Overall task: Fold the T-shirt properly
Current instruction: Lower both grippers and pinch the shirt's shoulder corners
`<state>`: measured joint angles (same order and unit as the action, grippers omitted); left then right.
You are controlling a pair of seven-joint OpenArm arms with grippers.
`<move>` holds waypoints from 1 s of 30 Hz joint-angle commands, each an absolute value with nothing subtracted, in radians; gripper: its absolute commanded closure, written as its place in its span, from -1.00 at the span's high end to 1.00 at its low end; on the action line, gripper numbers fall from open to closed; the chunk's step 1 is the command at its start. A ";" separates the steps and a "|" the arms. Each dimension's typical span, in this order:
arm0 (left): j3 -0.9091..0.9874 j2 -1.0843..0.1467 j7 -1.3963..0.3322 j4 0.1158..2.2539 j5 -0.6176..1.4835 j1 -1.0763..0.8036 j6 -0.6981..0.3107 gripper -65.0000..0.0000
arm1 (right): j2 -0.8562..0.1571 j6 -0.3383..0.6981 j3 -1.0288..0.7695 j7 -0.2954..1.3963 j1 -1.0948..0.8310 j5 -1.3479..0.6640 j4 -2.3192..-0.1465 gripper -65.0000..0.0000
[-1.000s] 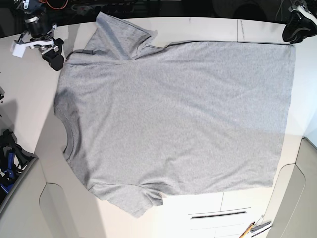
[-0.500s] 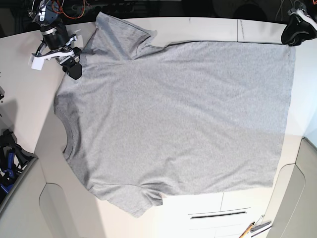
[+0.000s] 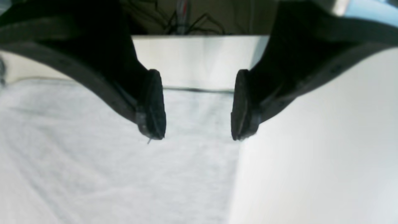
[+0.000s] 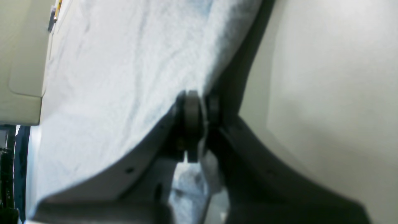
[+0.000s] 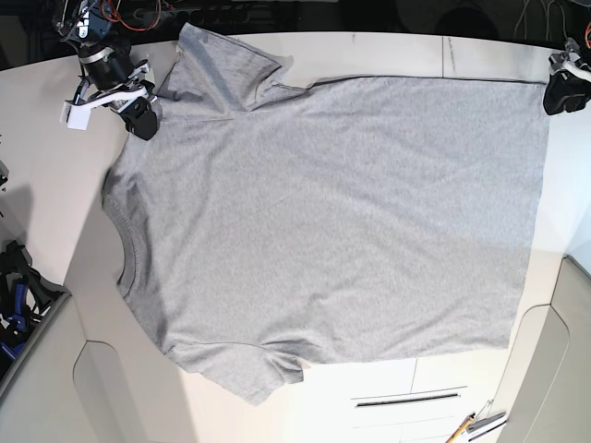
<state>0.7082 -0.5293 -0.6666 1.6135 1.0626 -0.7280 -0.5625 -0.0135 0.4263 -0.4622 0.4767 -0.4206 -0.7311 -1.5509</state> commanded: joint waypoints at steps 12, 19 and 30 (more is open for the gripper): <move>0.719 -0.545 -0.768 1.304 1.240 -0.659 -0.572 0.14 | -0.014 0.426 -0.463 0.487 -0.424 -0.737 -1.557 -1.00; 0.702 -0.546 -0.803 1.304 1.283 -0.659 -0.588 0.14 | -0.014 0.426 -0.463 0.491 -0.424 -0.741 -1.557 -1.00; 0.559 -0.546 -0.805 1.304 1.280 -0.611 -0.595 0.14 | -0.014 0.426 -0.463 0.491 -0.424 -0.740 -1.557 -1.00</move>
<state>0.5610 -0.5343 -0.7704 1.3025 1.3174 -0.5999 -0.6151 -0.0135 0.4267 -0.4625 0.4801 -0.4206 -0.7319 -1.5509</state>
